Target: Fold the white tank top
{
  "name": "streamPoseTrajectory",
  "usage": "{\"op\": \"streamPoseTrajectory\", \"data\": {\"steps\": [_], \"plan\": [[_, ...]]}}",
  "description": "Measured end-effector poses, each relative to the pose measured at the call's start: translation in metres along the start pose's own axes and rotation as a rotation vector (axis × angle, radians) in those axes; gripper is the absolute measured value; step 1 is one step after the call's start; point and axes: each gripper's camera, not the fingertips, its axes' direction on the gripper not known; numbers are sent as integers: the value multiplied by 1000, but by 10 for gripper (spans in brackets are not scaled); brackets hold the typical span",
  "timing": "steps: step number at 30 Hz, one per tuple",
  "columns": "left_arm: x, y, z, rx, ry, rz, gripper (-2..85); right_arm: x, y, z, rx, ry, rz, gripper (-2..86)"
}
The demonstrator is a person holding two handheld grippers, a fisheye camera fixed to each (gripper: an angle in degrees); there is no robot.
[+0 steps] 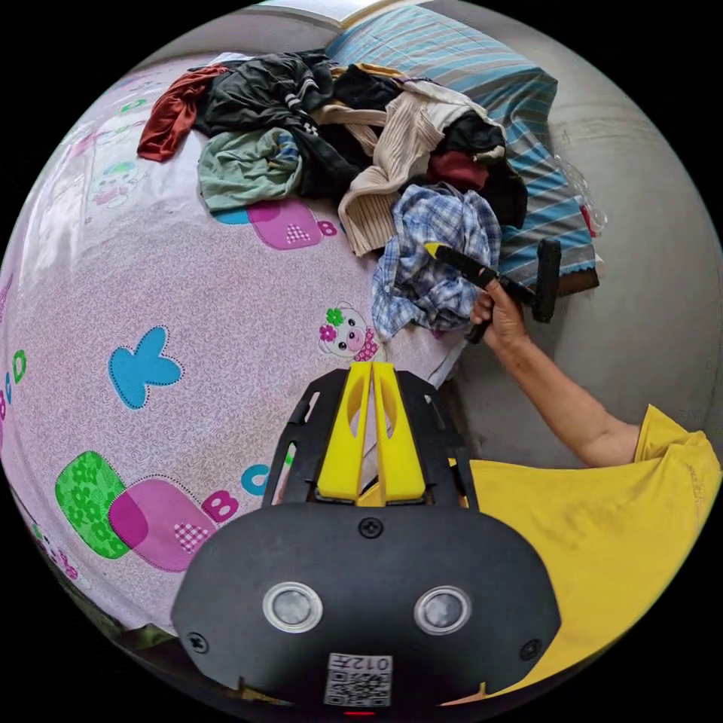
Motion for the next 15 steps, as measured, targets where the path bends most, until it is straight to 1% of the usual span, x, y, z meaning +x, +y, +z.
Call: {"op": "streamPoseTrajectory", "data": {"steps": [3, 7, 12, 15], "plan": [[11, -22, 15, 34, 12, -49, 6, 61, -72, 6, 44, -57, 97, 80], [25, -46, 34, 11, -47, -57, 6, 141, -155, 32, 17, -102, 263, 102], [23, -71, 47, 44, -63, -156, 5, 200, -201, 66, -54, -159, 369, 112], [17, -86, 59, 26, -67, -206, 5, 229, -212, 80, -78, -197, 410, 113]]}}
